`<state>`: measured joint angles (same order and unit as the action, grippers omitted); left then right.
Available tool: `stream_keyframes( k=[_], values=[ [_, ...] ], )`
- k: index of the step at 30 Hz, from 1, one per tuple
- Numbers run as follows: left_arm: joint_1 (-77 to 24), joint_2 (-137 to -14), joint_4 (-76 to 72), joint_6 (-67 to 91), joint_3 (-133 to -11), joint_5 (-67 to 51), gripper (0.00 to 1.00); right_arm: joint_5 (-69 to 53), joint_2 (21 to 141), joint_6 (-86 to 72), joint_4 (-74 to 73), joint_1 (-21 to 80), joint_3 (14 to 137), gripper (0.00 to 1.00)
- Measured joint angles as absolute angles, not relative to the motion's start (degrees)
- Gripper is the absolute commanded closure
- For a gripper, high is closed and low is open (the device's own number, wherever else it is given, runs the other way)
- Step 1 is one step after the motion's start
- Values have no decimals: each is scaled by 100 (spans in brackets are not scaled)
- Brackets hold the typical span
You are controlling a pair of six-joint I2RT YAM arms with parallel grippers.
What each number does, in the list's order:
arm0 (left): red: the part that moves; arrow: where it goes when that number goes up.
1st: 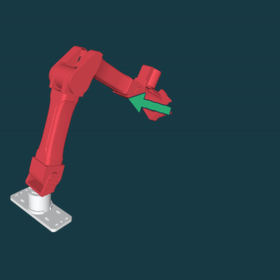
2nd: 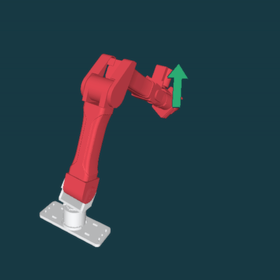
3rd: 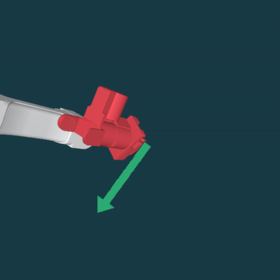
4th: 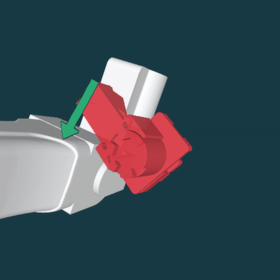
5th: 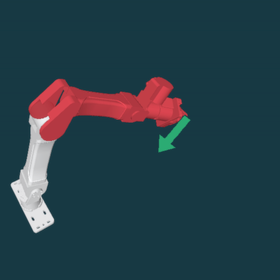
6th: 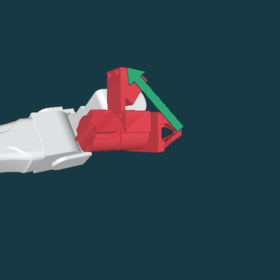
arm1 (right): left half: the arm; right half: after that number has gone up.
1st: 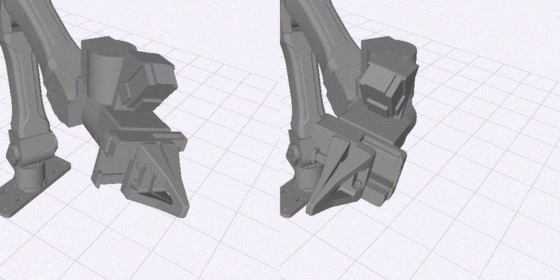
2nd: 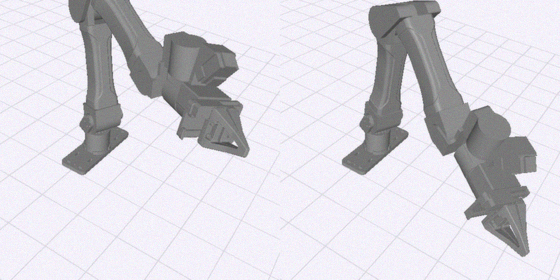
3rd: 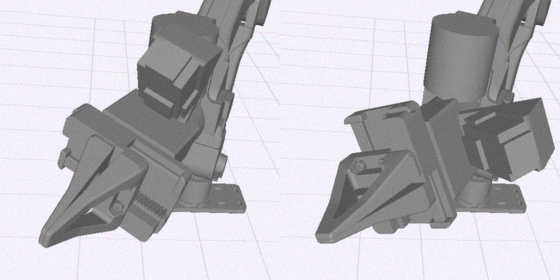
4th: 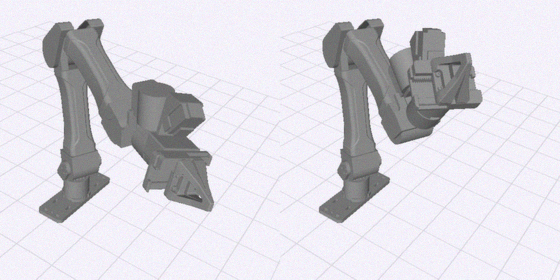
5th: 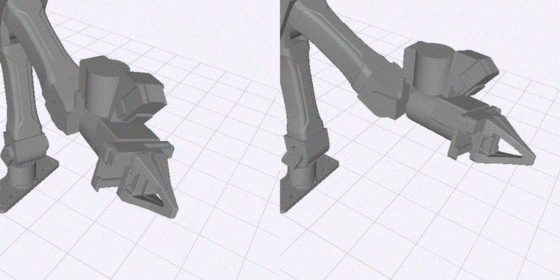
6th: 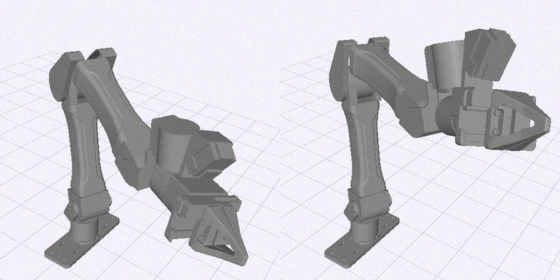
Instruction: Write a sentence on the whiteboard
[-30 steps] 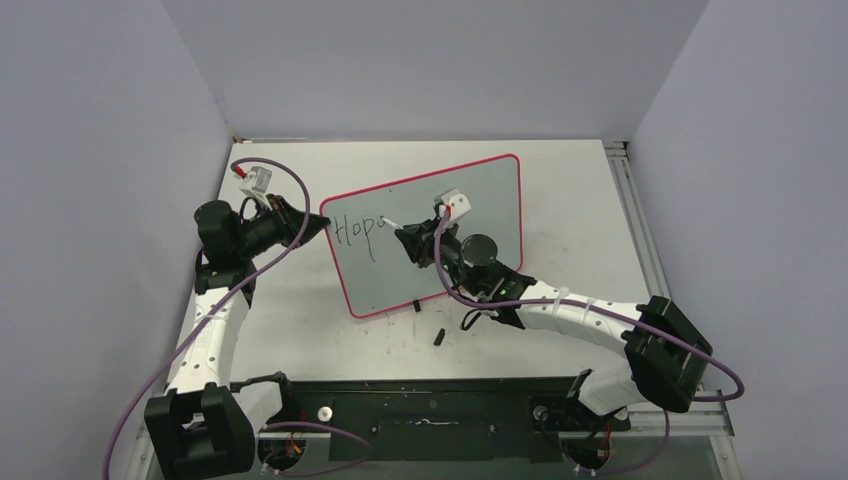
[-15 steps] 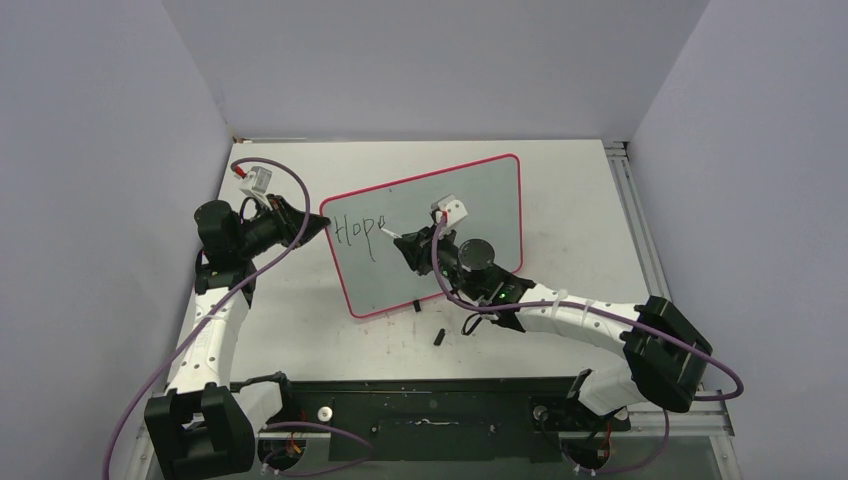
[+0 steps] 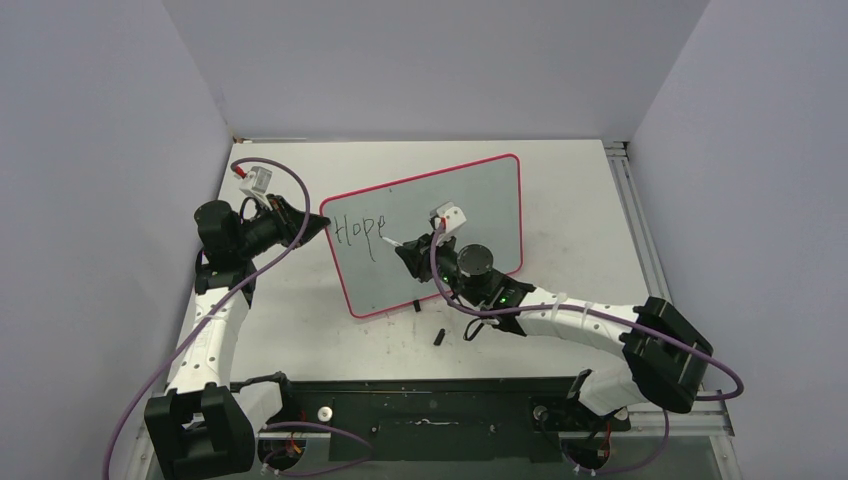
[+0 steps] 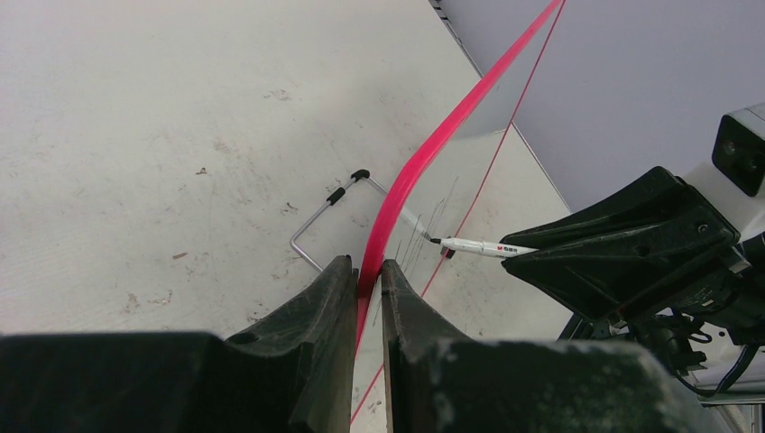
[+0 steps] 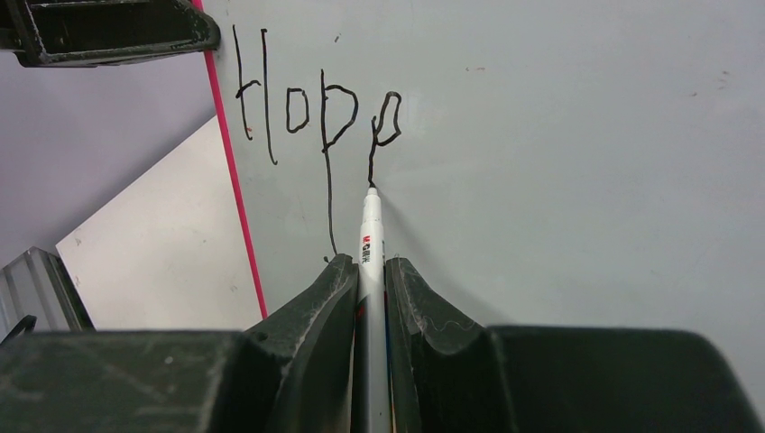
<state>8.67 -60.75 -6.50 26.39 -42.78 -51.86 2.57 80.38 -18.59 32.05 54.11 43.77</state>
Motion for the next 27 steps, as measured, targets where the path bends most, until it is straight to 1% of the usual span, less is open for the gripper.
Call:
stream_keyframes(
  k=[17,27],
  values=[
    [867,-6075,-650,2639,-4278,-5170,88,578,7819,-1841,3013,5411,4278,95],
    [867,-6075,-637,2630,-4278,-5170,88,458,7701,-1723,2814,5411,4278,95]
  ],
)
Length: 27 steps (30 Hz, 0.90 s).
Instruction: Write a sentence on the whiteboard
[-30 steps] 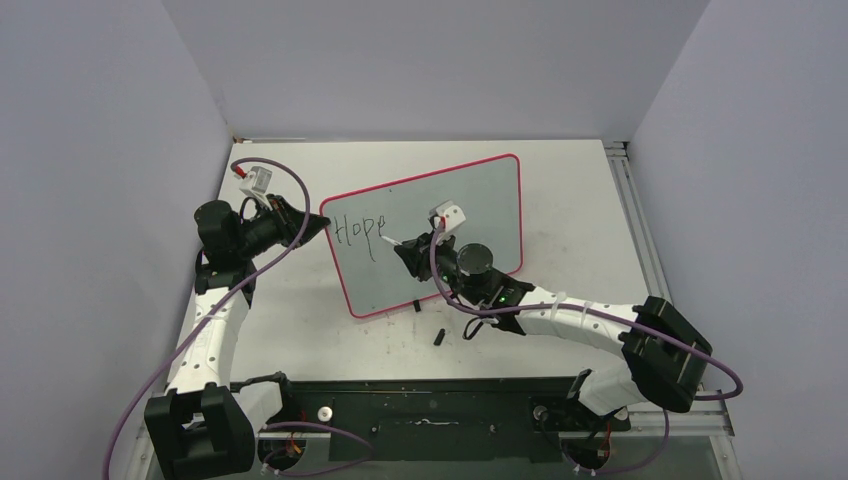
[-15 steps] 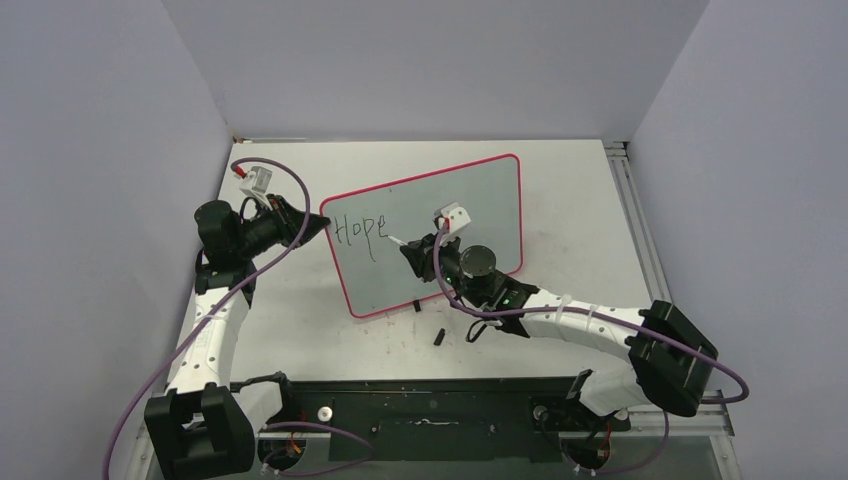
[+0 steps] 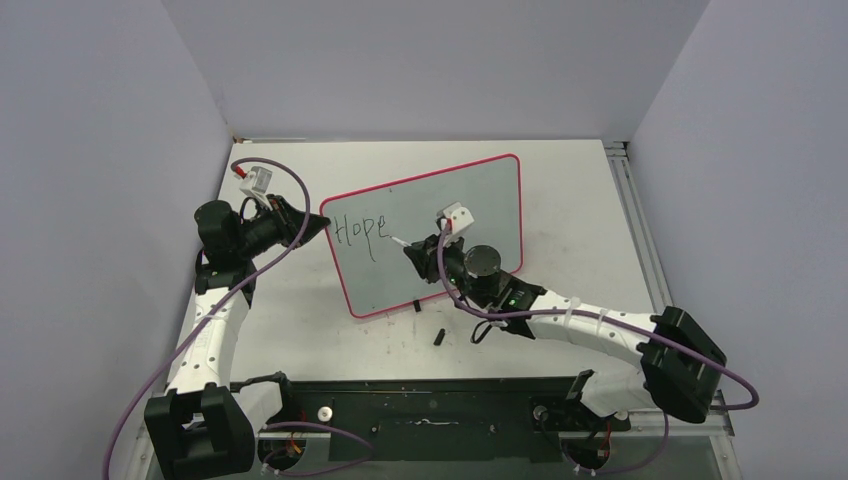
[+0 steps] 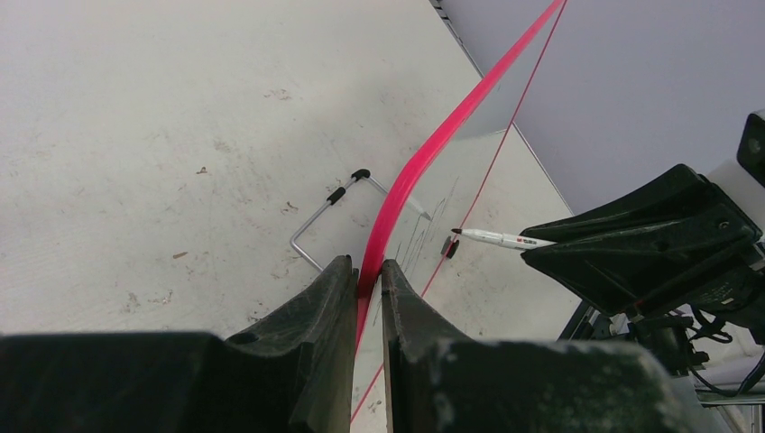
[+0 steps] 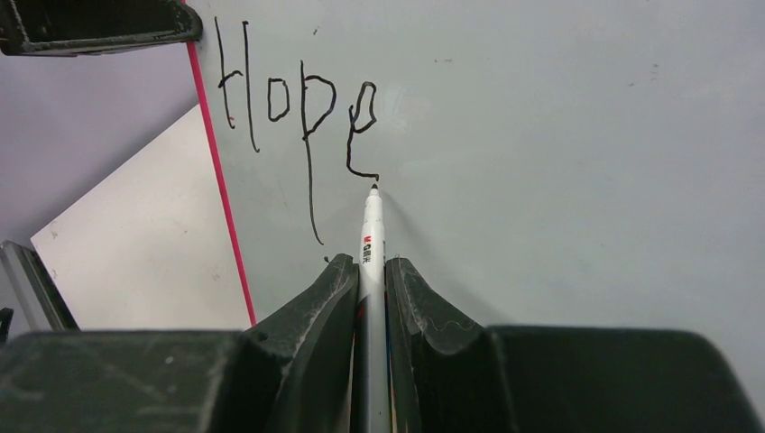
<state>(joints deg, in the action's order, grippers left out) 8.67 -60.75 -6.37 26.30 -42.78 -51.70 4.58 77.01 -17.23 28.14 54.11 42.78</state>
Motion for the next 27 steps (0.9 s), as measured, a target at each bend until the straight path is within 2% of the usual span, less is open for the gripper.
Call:
stream_keyframes(
  k=[10,27],
  values=[
    [867,-6075,-622,2617,-4278,-5170,88,427,6814,-1577,2510,5319,4278,95],
    [867,-6055,-593,2569,-4278,-5170,88,429,7203,-1424,2397,5068,4278,95]
  ],
)
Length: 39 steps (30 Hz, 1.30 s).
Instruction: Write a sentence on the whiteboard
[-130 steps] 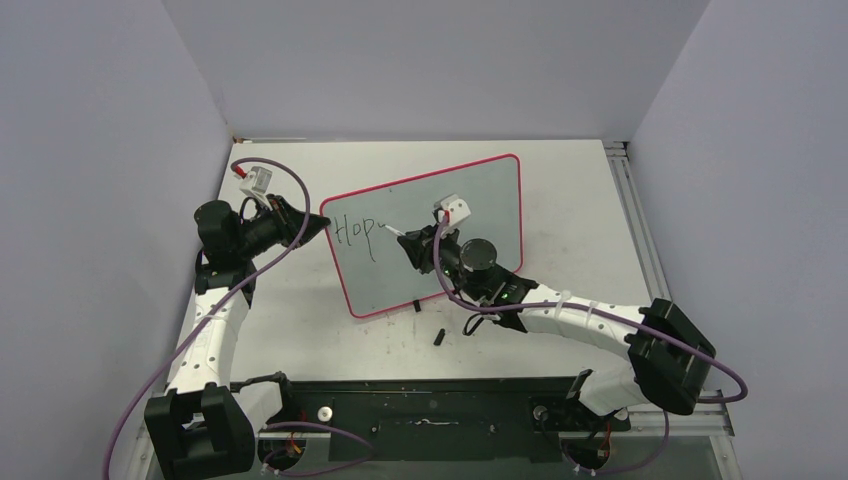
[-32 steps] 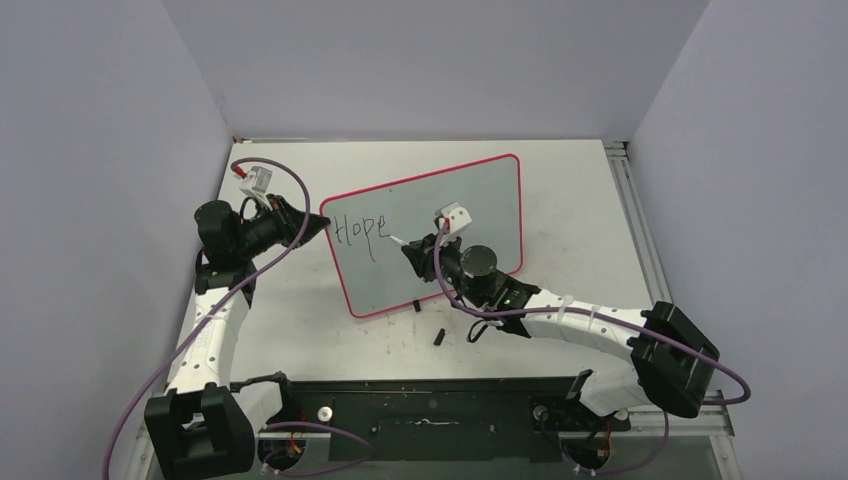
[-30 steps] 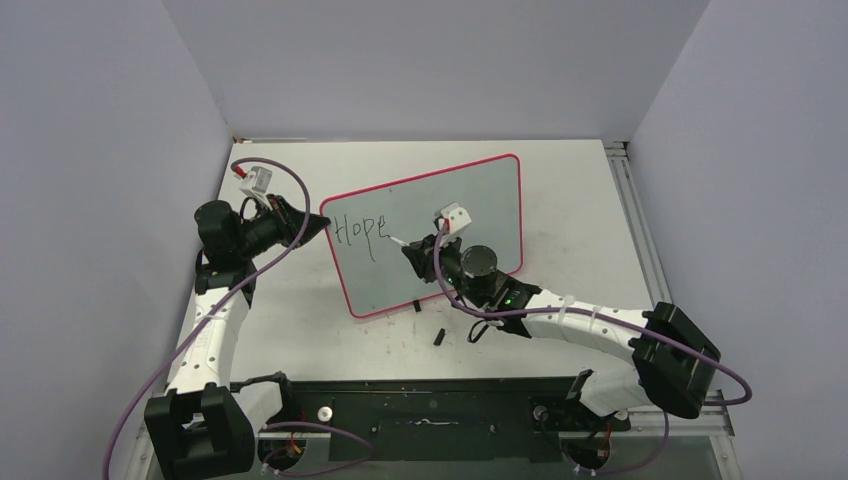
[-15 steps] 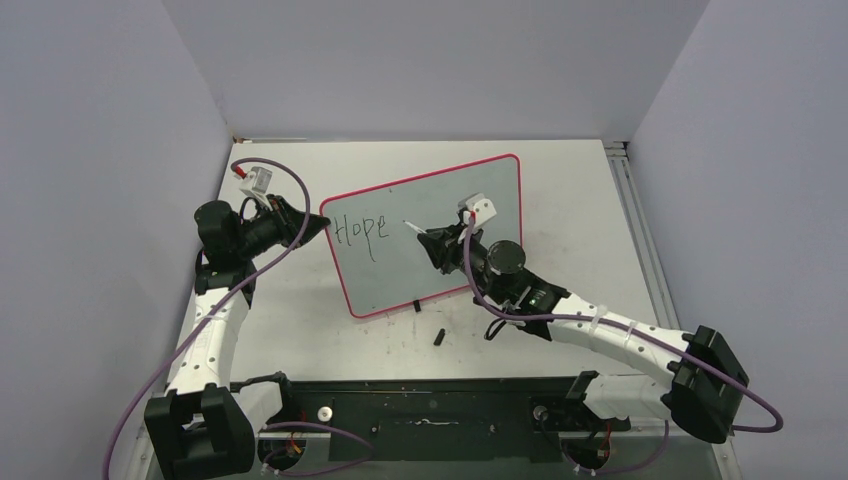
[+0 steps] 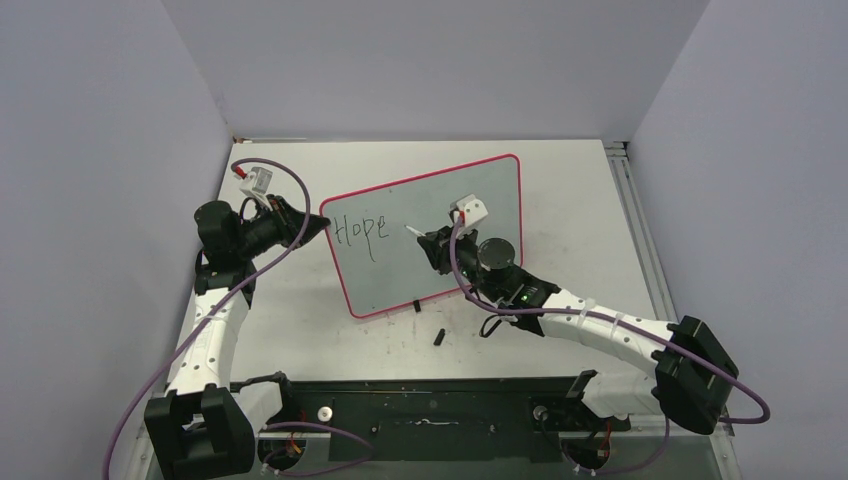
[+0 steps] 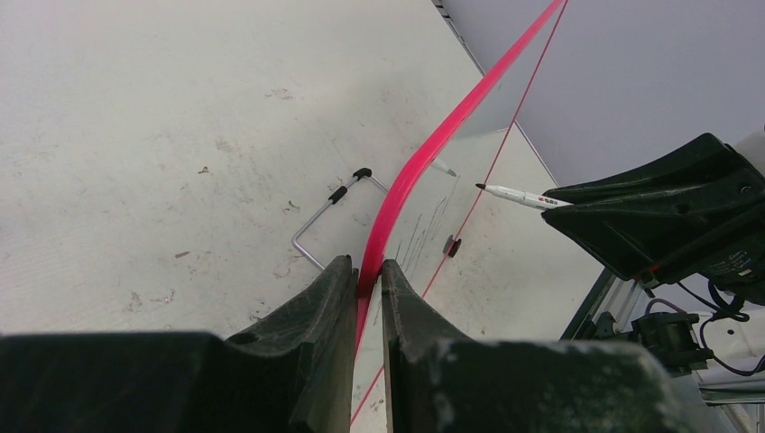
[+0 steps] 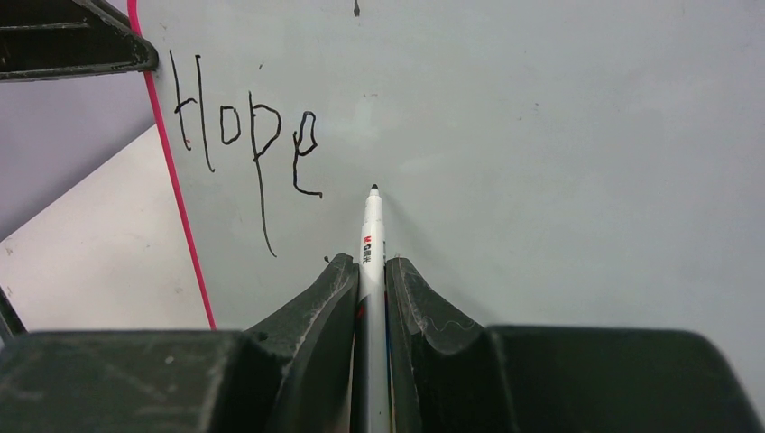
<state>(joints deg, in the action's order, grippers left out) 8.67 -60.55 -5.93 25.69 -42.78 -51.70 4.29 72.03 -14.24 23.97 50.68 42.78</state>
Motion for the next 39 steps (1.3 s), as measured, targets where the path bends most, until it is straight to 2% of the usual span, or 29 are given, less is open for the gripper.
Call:
stream_keyframes(
  k=[39],
  values=[
    [864,-6055,-578,2530,-4278,-5122,88,410,7446,-1651,2825,4960,4143,95]
  ],
)
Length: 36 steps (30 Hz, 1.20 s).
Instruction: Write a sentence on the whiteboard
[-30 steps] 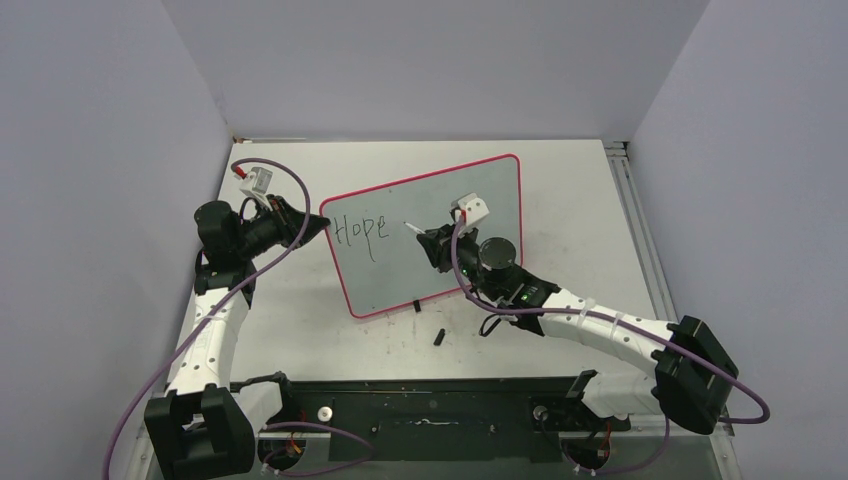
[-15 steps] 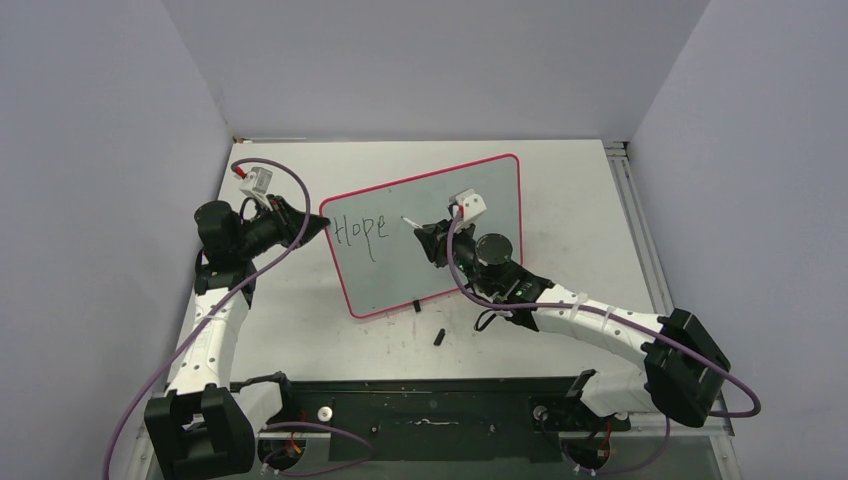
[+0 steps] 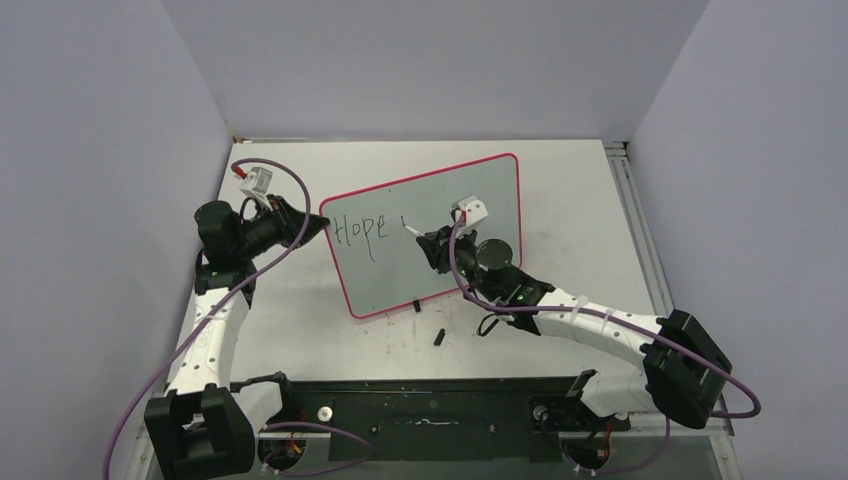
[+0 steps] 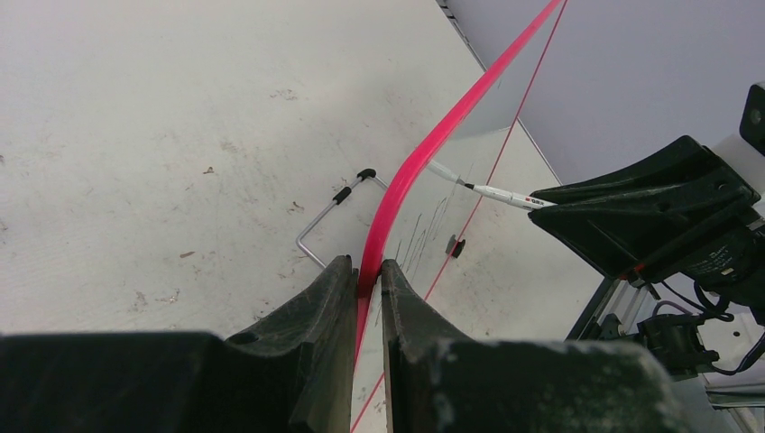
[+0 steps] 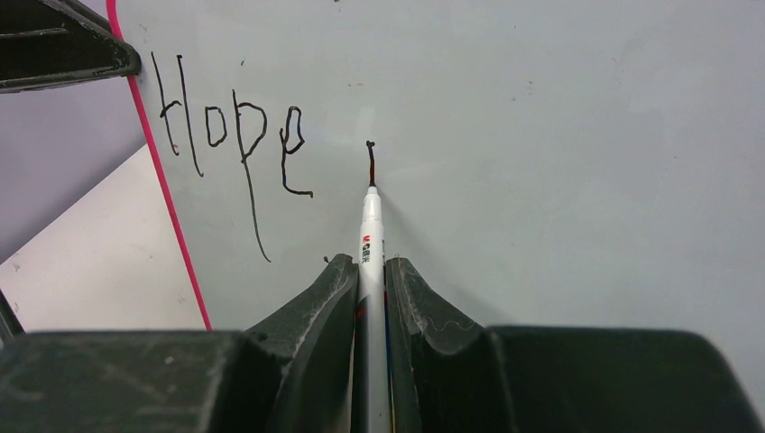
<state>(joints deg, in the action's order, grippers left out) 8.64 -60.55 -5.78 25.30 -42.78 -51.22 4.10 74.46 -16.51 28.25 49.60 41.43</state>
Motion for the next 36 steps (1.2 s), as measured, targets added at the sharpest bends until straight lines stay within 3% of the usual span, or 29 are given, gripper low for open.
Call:
stream_keyframes(
  k=[17,36],
  values=[
    [864,-6055,-576,2528,-4278,-5124,88,591,7089,-1592,2687,5105,4150,95],
    [864,-6055,-576,2528,-4278,-5127,88,668,7522,-1365,2869,5109,4556,95]
  ],
)
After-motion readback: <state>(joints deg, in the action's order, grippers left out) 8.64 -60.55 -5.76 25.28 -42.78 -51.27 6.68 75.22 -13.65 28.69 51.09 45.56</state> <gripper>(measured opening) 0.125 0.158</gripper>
